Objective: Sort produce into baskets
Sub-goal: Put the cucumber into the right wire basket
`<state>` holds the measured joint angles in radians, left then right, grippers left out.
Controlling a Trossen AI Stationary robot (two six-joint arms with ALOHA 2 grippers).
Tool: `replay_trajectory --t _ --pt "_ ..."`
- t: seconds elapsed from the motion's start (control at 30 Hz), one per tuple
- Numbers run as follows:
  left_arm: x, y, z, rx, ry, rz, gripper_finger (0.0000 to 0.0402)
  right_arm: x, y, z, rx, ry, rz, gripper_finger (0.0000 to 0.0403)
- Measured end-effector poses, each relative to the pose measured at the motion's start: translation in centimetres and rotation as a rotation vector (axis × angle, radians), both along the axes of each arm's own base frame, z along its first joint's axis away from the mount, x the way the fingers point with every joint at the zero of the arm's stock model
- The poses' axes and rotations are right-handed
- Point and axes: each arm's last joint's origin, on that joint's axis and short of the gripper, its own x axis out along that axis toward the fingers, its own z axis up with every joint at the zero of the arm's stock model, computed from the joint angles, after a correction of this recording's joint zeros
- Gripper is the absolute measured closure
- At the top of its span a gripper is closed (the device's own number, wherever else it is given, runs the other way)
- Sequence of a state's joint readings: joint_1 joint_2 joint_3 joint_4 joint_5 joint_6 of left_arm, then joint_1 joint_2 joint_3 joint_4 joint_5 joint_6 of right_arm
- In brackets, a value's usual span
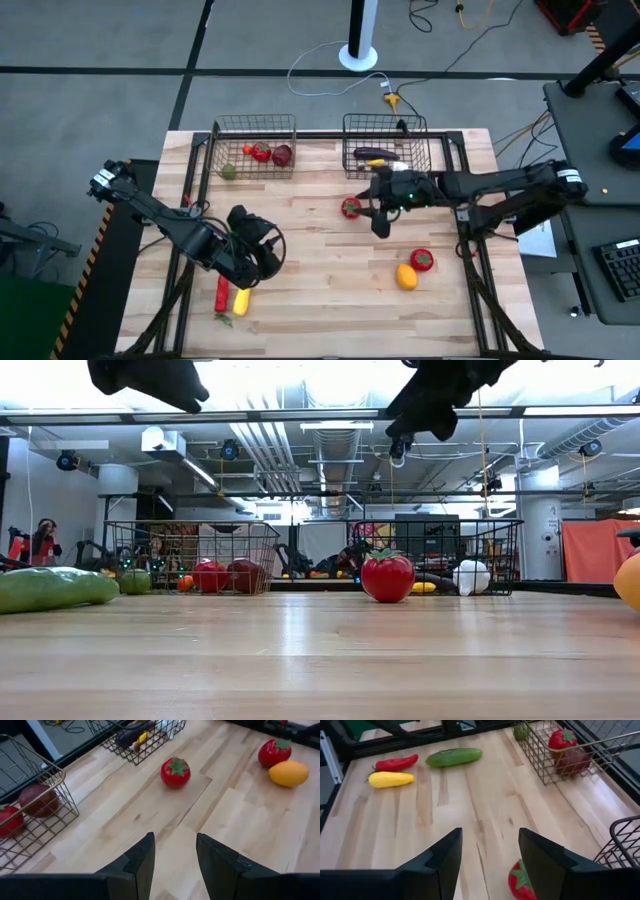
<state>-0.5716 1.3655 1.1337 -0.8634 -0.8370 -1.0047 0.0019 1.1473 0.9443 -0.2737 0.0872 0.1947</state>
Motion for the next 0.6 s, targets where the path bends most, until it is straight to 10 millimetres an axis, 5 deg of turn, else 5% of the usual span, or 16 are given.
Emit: replay_trajectory --t 0.3,0.6 --pt "-0.2 0.0 1.0 -0.026 0.040 -0.024 0.0274 0.3 1.3 -2.1 -0.054 -0.135 0.062 0.0217" --pt "0.8 1.0 0.3 0.175 0.066 -0.084 0.0281 0.4 1.5 -2.3 -0.099 -0.187 0.091 0.0218"
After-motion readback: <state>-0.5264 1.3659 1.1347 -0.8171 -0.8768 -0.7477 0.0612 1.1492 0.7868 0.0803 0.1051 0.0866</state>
